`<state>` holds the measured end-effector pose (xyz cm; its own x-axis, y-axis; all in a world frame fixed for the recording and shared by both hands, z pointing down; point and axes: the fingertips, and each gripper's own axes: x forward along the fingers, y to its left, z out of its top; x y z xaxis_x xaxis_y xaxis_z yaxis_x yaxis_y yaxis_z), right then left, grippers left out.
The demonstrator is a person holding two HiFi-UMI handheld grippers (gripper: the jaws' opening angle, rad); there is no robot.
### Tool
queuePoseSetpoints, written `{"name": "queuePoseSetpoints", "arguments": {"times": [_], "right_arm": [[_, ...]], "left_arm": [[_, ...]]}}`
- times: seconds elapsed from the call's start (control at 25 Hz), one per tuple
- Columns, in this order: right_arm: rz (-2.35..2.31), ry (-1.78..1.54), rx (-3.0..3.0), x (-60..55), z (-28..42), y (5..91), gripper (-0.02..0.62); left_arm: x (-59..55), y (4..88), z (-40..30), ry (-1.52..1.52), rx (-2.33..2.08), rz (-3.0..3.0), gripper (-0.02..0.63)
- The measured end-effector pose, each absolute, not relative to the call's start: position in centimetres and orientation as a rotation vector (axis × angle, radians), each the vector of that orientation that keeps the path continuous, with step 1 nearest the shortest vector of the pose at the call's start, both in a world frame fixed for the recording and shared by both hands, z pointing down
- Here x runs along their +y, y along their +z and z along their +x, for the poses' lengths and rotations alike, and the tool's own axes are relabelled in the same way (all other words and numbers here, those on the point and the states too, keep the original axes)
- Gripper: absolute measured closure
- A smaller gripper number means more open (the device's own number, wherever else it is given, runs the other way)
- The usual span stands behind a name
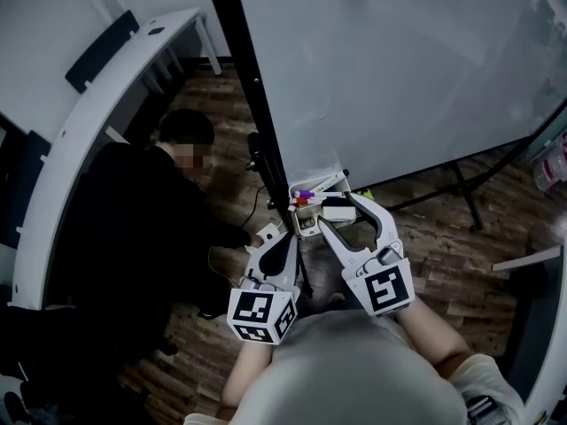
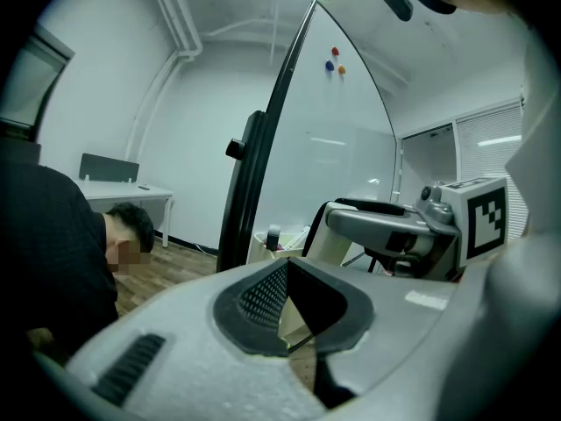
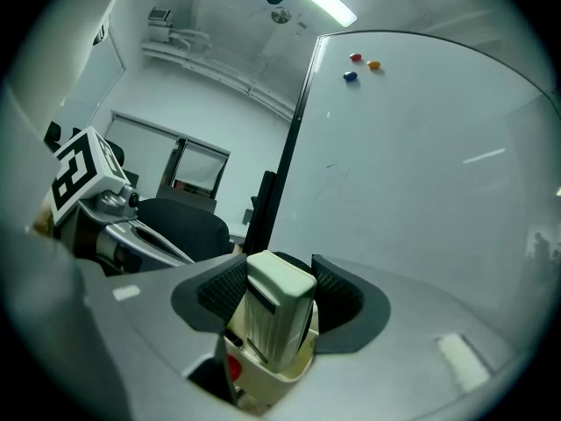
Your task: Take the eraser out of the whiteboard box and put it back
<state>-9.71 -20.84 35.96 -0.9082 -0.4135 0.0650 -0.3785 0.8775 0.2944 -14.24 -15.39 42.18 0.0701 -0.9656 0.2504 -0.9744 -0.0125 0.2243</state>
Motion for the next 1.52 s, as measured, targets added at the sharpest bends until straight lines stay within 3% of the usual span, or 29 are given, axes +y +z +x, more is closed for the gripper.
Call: {"name": "queuePoseSetpoints", "arguments": {"times": [1.52], "right_arm": [[0.423,-0.248,-2.878,-21.8,-9.6,42.7,0.350]], "left_arm": [[-15.5,43.4,-12.9,0.017,-2.058,1.864,0.606]]}}
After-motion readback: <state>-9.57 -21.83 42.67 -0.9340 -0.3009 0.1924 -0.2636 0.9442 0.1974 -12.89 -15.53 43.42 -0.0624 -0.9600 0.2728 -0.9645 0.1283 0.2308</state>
